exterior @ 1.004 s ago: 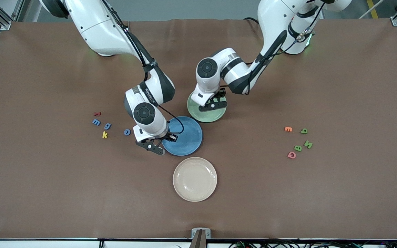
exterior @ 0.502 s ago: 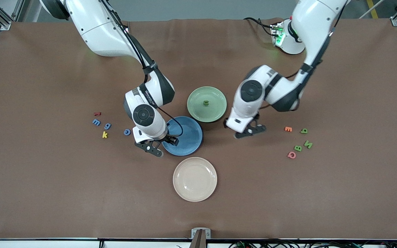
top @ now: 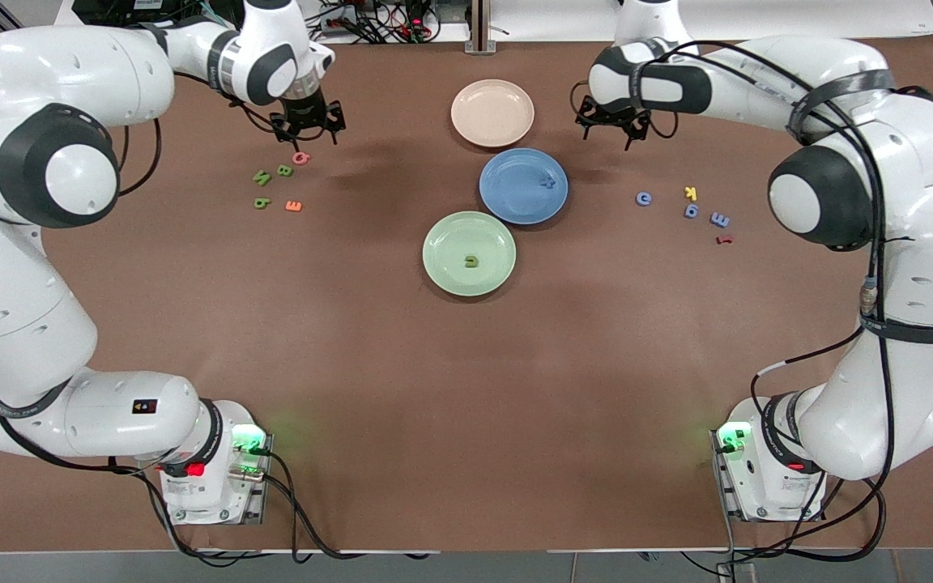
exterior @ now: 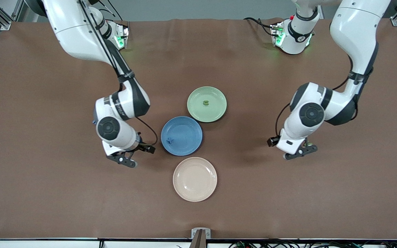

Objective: Sort letters by color into matching plates
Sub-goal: 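Place the x on the blue plate while the left gripper places u on green, then grasp the blue c with the right gripper while the left gripper grasps green B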

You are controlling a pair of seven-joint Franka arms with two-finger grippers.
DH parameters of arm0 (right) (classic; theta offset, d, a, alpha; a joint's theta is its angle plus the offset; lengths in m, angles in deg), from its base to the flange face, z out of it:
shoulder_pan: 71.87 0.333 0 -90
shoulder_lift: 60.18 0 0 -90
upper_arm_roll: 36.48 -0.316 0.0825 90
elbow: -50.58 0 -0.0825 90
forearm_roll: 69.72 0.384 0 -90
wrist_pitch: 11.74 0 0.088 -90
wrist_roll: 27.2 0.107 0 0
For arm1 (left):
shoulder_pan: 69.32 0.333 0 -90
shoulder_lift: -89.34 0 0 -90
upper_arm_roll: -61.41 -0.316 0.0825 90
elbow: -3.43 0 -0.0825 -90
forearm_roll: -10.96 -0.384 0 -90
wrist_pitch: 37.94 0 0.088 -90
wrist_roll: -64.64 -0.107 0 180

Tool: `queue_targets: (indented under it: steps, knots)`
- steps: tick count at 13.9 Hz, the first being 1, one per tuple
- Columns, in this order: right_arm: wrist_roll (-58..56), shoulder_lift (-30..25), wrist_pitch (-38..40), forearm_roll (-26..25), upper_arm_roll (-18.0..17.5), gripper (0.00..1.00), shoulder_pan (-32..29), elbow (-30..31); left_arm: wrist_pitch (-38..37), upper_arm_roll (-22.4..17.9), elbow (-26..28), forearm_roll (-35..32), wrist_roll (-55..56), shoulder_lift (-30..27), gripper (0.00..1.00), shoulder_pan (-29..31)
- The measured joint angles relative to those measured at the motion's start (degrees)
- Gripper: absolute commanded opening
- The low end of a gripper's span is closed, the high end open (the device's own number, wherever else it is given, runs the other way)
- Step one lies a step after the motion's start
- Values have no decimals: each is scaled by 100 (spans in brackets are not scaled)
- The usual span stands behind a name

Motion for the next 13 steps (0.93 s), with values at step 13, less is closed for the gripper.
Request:
queue_targets:
  steps: [13]
  knots:
    - [-755, -929, -2174, -94, -3, 69, -305, 2920, 121, 2, 107, -784, -1752, 230, 76, 694]
